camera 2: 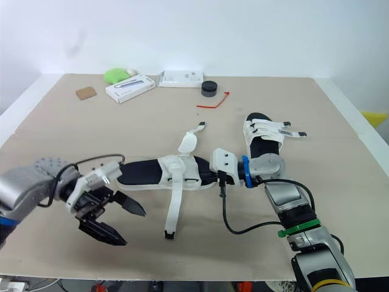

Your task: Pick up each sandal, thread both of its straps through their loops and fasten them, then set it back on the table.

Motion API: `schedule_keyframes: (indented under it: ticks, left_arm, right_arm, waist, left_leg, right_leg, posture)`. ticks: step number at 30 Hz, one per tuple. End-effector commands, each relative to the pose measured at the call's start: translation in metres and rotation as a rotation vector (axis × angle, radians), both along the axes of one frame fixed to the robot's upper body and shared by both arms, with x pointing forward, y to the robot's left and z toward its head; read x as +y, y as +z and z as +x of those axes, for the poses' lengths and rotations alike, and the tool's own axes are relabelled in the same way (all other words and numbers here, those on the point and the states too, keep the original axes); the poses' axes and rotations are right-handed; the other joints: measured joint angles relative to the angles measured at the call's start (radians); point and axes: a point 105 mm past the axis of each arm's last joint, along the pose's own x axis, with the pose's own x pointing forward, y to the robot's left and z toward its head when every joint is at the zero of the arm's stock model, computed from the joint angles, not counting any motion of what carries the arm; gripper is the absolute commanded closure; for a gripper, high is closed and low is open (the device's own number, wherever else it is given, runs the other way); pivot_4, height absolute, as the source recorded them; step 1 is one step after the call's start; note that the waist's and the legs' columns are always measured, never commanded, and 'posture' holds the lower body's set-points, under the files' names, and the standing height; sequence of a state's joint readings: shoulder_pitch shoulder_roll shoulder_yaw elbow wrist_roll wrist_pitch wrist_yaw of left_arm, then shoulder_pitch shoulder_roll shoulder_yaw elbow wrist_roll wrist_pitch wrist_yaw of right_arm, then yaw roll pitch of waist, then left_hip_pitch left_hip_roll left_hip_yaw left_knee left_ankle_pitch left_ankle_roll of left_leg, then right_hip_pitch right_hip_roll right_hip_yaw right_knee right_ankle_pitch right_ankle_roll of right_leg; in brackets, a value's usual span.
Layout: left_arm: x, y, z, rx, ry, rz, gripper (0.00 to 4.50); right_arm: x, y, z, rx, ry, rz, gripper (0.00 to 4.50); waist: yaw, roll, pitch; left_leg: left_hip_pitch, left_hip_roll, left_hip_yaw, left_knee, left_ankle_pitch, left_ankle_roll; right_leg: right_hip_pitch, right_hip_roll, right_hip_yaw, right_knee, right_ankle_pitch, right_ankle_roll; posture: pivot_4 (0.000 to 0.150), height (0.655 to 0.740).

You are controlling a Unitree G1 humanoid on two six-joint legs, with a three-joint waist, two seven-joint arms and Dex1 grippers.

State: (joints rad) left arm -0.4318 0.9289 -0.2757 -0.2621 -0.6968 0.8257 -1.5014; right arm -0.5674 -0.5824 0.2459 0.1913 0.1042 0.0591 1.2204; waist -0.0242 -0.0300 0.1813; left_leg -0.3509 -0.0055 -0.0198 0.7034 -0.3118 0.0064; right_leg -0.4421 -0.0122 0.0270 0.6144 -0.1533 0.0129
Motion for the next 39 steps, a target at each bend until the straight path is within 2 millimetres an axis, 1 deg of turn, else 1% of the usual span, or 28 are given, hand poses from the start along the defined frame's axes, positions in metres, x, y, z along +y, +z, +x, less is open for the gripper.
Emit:
schedule_keyframes:
  ticks: [1,4,8,11,14,17,22,23,24,25,29,32,34,39]
  left_arm:
    - [-0.01,-0.005,0.004,-0.077,0.062,-0.016,0.11]
    - [-0.021,-0.021,0.017,-0.113,0.197,-0.023,0.11]
    - [-0.035,-0.025,0.027,-0.105,0.292,-0.047,0.11]
    - [-0.042,-0.027,0.03,-0.081,0.321,-0.05,0.11]
    - [-0.046,-0.026,0.028,-0.029,0.316,-0.063,0.11]
    - [-0.049,-0.025,0.019,0.019,0.252,-0.07,0.11]
    - [-0.052,-0.026,0.009,0.083,0.202,-0.081,0.11]
    - [-0.052,-0.027,0.009,0.087,0.201,-0.082,0.33]
    - [-0.052,-0.027,0.009,0.088,0.204,-0.082,0.64]
    - [-0.052,-0.028,0.01,0.087,0.206,-0.082,0.79]
    - [-0.051,-0.034,0.017,0.073,0.245,-0.053,2.67]
    - [-0.051,-0.037,0.019,0.069,0.251,-0.044,4.07]
    - [-0.052,-0.038,0.018,0.073,0.25,-0.047,4.41]
    - [-0.056,-0.04,0.022,0.085,0.289,-0.06,4.41]
  right_arm:
    - [0.002,-0.004,-0.001,0.013,0.01,-0.017,4.5]
    - [0.002,-0.004,0.0,0.012,0.013,-0.018,4.5]
    - [0.002,-0.003,0.0,0.012,0.017,-0.019,4.5]
    - [0.002,-0.003,0.0,0.011,0.019,-0.021,4.5]
    - [0.002,-0.002,0.0,0.009,0.02,-0.022,4.5]
    - [0.002,-0.001,0.0,0.007,0.021,-0.024,4.5]
    - [0.002,-0.002,-0.001,0.008,0.02,-0.025,4.5]
    - [0.002,-0.002,-0.001,0.008,0.019,-0.025,4.5]
    - [0.001,-0.002,-0.001,0.008,0.019,-0.025,4.5]
    - [0.001,-0.002,-0.001,0.008,0.018,-0.025,4.5]
    - [0.001,-0.003,-0.002,0.009,0.017,-0.025,4.5]
    - [0.001,-0.003,-0.002,0.008,0.017,-0.024,4.5]
    - [0.001,-0.002,-0.002,0.007,0.017,-0.022,4.5]
    - [0.001,-0.002,-0.003,0.008,0.017,-0.023,4.5]
  waist:
    - [0.0,0.0,0.0]
    - [0.0,0.0,0.0]
    - [0.001,0.0,0.0]
    - [0.001,0.0,0.0]
    - [0.001,0.0,0.0]
    - [0.0,0.0,0.0]
    - [0.0,0.0,0.0]
    - [0.0,0.0,0.0]
    - [0.0,0.0,0.0]
    - [0.0,0.0,0.0]
    - [0.0,0.0,0.0]
    - [0.0,0.0,0.0]
    - [0.0,0.0,0.0]
    - [0.0,0.0,0.0]
  left_leg:
    - [0.0,0.0,0.0,0.0,0.0,0.0]
    - [0.0,0.0,0.0,0.0,0.0,0.0]
    - [0.0,0.0,0.0,0.0,0.0,0.0]
    - [0.0,0.0,0.0,0.0,0.0,0.0]
    - [0.0,0.0,0.0,0.0,0.0,0.0]
    - [0.0,0.0,0.0,0.0,0.0,0.0]
    - [0.0,0.0,0.0,0.0,0.0,0.0]
    - [0.0,0.0,0.0,0.0,0.0,0.0]
    - [0.0,0.0,0.0,0.0,0.0,0.0]
    - [0.0,0.0,0.0,0.0,0.0,0.0]
    - [0.0,0.0,0.0,0.0,0.0,0.0]
    - [0.0,0.0,0.0,0.0,0.0,0.0]
    - [0.0,0.0,0.0,0.0,0.0,0.0]
    - [0.0,0.0,0.0,0.0,0.0,0.0]
  right_leg:
    - [0.0,0.0,0.0,0.0,0.0,0.0]
    - [0.0,0.0,0.0,0.0,0.0,-0.001]
    - [0.0,0.0,0.0,0.0,0.001,-0.001]
    - [0.0,0.0,0.001,0.0,0.001,0.0]
    - [0.0,0.0,0.001,0.0,0.001,0.0]
    - [0.0,0.0,0.001,0.0,0.001,0.0]
    - [0.0,0.001,0.001,0.0,0.001,-0.001]
    - [0.0,0.001,0.001,0.0,0.001,-0.001]
    - [0.0,0.001,0.001,0.0,0.001,-0.001]
    - [0.0,0.001,0.001,0.0,0.001,-0.001]
    - [0.0,0.001,0.001,0.0,0.001,-0.001]
    - [0.0,0.001,0.001,0.0,0.001,-0.001]
    - [0.0,0.001,0.001,0.0,0.001,-0.001]
    - [0.0,0.0,0.001,0.0,0.001,-0.001]
  posture:
    - [0.15,0.74]
    - [0.15,0.74]
    - [0.15,0.74]
    - [0.15,0.74]
    - [0.15,0.74]
    - [0.15,0.74]
    - [0.15,0.74]
    - [0.15,0.74]
    - [0.15,0.74]
    - [0.15,0.74]
    - [0.15,0.74]
    - [0.15,0.74]
    - [0.15,0.74]
    - [0.15,0.74]
